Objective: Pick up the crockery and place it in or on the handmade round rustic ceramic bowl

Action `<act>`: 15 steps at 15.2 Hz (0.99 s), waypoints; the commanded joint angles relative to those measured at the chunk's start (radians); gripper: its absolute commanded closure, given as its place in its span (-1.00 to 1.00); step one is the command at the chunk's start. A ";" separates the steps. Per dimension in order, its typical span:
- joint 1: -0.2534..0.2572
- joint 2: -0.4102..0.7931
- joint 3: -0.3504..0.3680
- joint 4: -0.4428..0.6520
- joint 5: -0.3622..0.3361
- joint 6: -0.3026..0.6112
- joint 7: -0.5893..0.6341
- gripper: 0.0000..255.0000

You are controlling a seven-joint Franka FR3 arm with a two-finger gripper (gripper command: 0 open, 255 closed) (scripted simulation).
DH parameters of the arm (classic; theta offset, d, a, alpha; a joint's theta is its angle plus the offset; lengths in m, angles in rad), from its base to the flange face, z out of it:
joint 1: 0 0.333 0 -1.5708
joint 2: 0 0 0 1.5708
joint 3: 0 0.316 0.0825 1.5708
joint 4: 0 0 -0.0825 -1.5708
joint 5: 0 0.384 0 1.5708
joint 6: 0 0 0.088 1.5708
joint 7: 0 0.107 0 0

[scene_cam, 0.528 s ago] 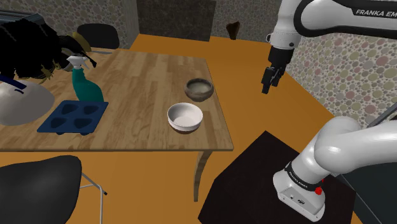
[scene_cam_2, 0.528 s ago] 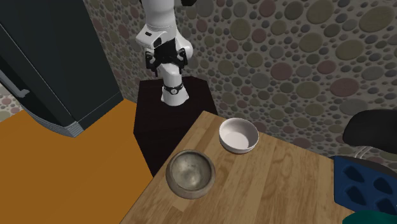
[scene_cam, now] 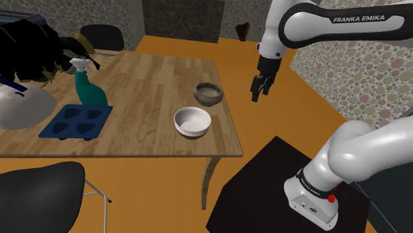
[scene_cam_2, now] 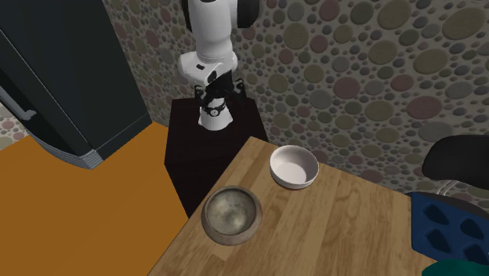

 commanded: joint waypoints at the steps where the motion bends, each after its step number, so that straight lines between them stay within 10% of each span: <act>1: 0.011 0.067 0.006 0.015 0.019 0.060 0.001 -1.00; 15: 0.090 0.542 0.070 0.256 0.141 0.352 0.010 -1.00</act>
